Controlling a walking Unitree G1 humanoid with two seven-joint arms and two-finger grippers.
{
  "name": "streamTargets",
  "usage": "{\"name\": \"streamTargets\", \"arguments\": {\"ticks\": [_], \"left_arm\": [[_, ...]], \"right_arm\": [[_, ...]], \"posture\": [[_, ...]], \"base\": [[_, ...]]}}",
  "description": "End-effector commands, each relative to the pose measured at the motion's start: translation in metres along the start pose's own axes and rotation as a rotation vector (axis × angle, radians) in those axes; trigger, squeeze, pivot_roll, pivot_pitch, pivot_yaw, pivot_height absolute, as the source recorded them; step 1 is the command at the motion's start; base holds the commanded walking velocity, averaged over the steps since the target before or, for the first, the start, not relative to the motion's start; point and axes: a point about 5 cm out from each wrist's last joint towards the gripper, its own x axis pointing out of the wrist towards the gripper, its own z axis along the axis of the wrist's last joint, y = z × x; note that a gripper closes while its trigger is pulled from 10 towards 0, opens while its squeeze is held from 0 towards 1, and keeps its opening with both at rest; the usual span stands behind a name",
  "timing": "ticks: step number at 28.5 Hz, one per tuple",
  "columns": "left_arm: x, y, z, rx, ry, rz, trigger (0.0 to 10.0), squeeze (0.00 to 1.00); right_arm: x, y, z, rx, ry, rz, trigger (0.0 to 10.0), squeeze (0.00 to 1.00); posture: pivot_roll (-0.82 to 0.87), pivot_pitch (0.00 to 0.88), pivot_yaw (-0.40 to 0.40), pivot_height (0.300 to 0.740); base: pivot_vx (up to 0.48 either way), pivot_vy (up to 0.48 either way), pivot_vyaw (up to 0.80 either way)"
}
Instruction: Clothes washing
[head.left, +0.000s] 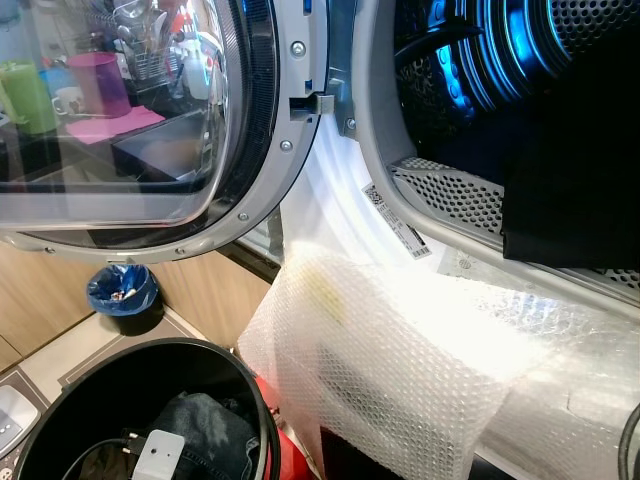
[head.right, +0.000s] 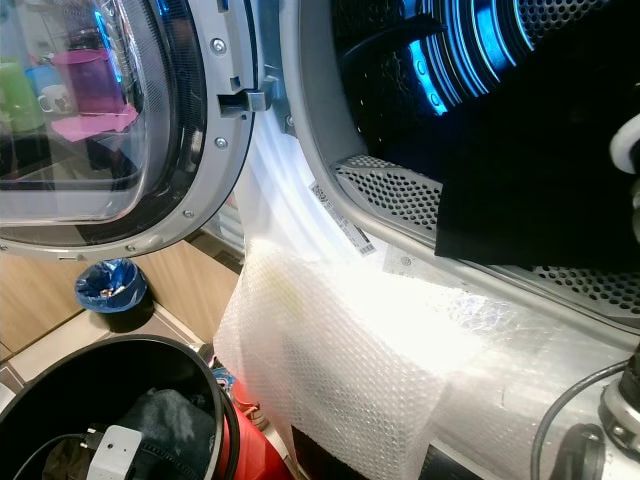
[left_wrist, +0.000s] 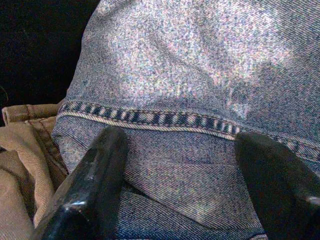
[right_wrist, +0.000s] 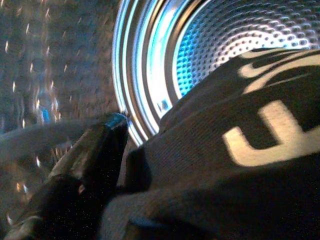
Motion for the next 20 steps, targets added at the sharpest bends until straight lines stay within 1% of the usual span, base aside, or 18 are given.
{"name": "streamTargets", "arguments": {"ticks": [1, 2, 3, 4, 5, 7, 8, 9, 10, 12, 13, 15, 17, 18, 19, 20], "left_arm": [[-0.003, -0.002, -0.011, 0.014, 0.040, -0.003, 10.0, 0.00], [-0.002, -0.002, -0.011, 0.014, 0.039, -0.004, 10.0, 0.00], [-0.002, -0.003, -0.011, 0.014, 0.039, -0.005, 10.0, 0.00], [-0.001, -0.003, -0.011, 0.014, 0.038, -0.006, 10.0, 0.00], [0.000, -0.003, -0.010, 0.014, 0.038, -0.006, 10.0, 0.00], [0.001, -0.004, -0.009, 0.014, 0.036, -0.007, 10.0, 0.00], [0.001, -0.004, -0.009, 0.013, 0.035, -0.007, 10.0, 0.00], [0.001, -0.004, -0.008, 0.012, 0.035, -0.007, 10.0, 0.00], [0.002, -0.004, -0.009, 0.012, 0.035, -0.006, 10.0, 0.00], [0.002, -0.005, -0.009, 0.008, 0.034, -0.005, 10.0, 0.00], [0.002, -0.005, -0.009, 0.008, 0.034, -0.005, 10.0, 0.00], [0.002, -0.007, -0.009, 0.006, 0.033, -0.006, 10.0, 0.00], [0.002, -0.008, -0.010, -0.001, 0.035, -0.004, 10.0, 0.00], [0.002, -0.008, -0.011, -0.006, 0.035, -0.001, 10.0, 0.00], [0.002, -0.008, -0.011, -0.006, 0.035, -0.001, 10.0, 0.00], [0.001, -0.008, -0.011, -0.012, 0.034, 0.002, 10.0, 0.00]], "right_arm": [[-0.011, 0.000, 0.003, 0.042, -0.087, -0.038, 10.0, 0.00], [-0.015, 0.012, 0.001, 0.160, -0.132, -0.011, 10.0, 0.00], [-0.019, 0.021, -0.002, 0.243, -0.155, 0.004, 10.0, 0.00], [-0.022, 0.029, -0.006, 0.253, -0.147, 0.026, 10.0, 0.00], [-0.027, 0.046, -0.011, 0.244, -0.138, 0.084, 10.0, 0.00], [-0.035, 0.069, -0.021, 0.263, -0.091, 0.196, 10.0, 0.00], [-0.037, 0.073, -0.023, 0.262, -0.074, 0.203, 10.0, 0.00], [-0.037, 0.074, -0.029, 0.240, -0.040, 0.184, 10.0, 0.00], [-0.037, 0.073, -0.031, 0.226, -0.024, 0.167, 10.0, 0.00], [-0.036, 0.064, -0.035, 0.229, -0.004, 0.095, 10.0, 0.00], [-0.036, 0.064, -0.035, 0.229, -0.004, 0.095, 10.0, 0.00], [-0.034, 0.046, -0.046, 0.201, 0.062, -0.033, 10.0, 0.00], [-0.035, 0.036, -0.050, 0.129, 0.090, -0.083, 10.0, 0.00], [-0.038, 0.027, -0.053, 0.044, 0.112, -0.087, 10.0, 0.00], [-0.038, 0.027, -0.053, 0.044, 0.112, -0.087, 10.0, 0.00], [-0.042, 0.019, -0.053, -0.012, 0.121, -0.041, 10.0, 0.00]], "posture": [[-0.07, 0.087, 0.034, 0.740], [-0.08, 0.085, 0.035, 0.740], [-0.08, 0.085, 0.034, 0.740], [-0.08, 0.085, 0.033, 0.740], [-0.08, 0.086, 0.033, 0.740], [-0.09, 0.088, 0.029, 0.740], [-0.09, 0.088, 0.029, 0.740], [-0.09, 0.088, 0.024, 0.740], [-0.09, 0.088, 0.024, 0.740], [-0.09, 0.089, 0.021, 0.740], [-0.09, 0.089, 0.021, 0.740], [-0.09, 0.089, 0.013, 0.740], [-0.08, 0.089, 0.007, 0.740], [-0.08, 0.088, 0.004, 0.740], [-0.08, 0.088, 0.004, 0.740], [-0.08, 0.086, 0.003, 0.740]], "base": [[0.000, 0.000, 0.00], [0.000, 0.000, 0.00], [0.000, 0.000, 0.00], [0.000, 0.000, 0.00], [0.000, 0.000, 0.00], [0.000, 0.000, 0.00], [0.000, 0.000, 0.00], [0.000, 0.000, 0.00], [0.000, 0.000, 0.00], [0.000, 0.000, 0.00], [0.000, 0.000, 0.00], [0.000, 0.000, 0.00], [0.000, 0.000, 0.00], [0.000, 0.000, 0.00], [0.000, 0.000, 0.00], [0.000, 0.000, 0.00]]}}
